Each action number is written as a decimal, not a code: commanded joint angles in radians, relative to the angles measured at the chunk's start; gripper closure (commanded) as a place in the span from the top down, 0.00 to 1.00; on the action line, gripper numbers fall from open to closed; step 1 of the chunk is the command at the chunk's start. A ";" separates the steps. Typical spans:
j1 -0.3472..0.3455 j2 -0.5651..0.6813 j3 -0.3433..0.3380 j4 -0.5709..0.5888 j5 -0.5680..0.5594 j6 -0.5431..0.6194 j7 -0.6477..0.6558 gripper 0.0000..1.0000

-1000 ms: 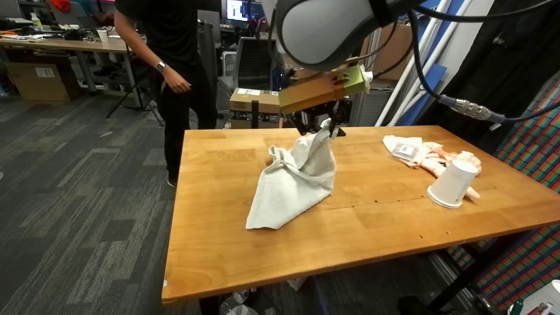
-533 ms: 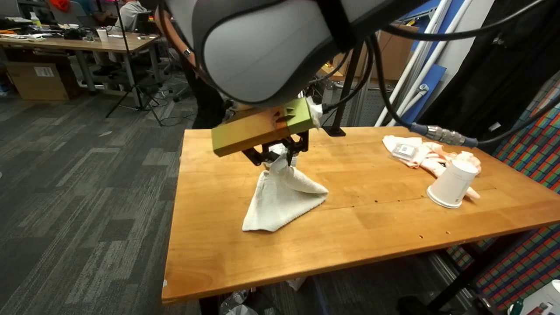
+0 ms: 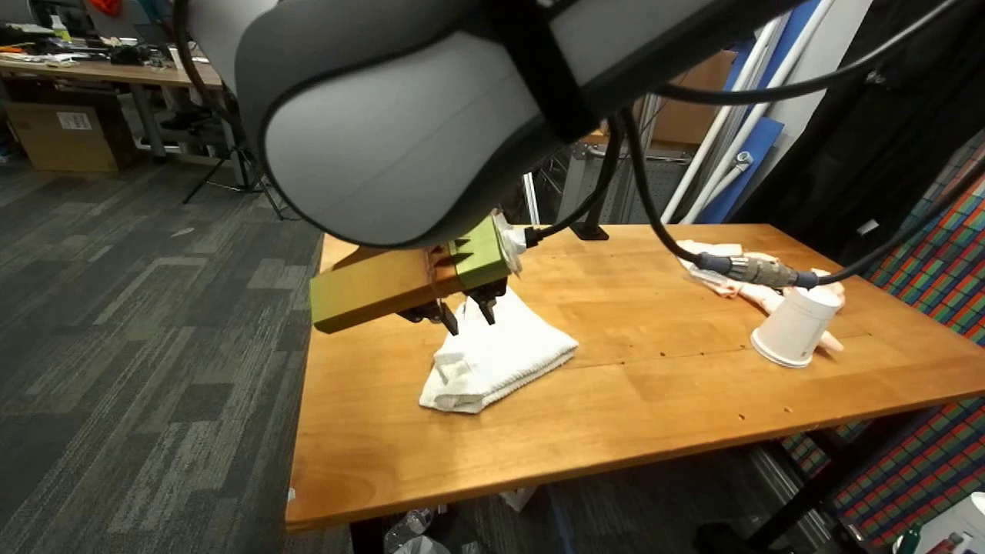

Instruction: Fold the cloth on the table

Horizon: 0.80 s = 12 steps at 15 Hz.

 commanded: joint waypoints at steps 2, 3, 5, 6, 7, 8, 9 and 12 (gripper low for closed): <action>-0.010 -0.053 0.000 -0.044 0.005 0.026 0.016 0.83; -0.017 -0.063 0.001 -0.058 0.013 0.038 0.009 0.92; -0.031 -0.092 0.003 -0.098 0.022 0.073 -0.001 1.00; -0.041 -0.111 0.005 -0.124 0.027 0.096 -0.007 1.00; -0.023 -0.037 0.006 -0.048 0.005 0.041 0.003 1.00; -0.025 -0.041 0.006 -0.057 0.005 0.045 0.002 1.00; -0.025 -0.039 0.006 -0.057 0.005 0.044 0.002 1.00; -0.023 -0.029 0.006 -0.055 0.005 0.044 0.002 1.00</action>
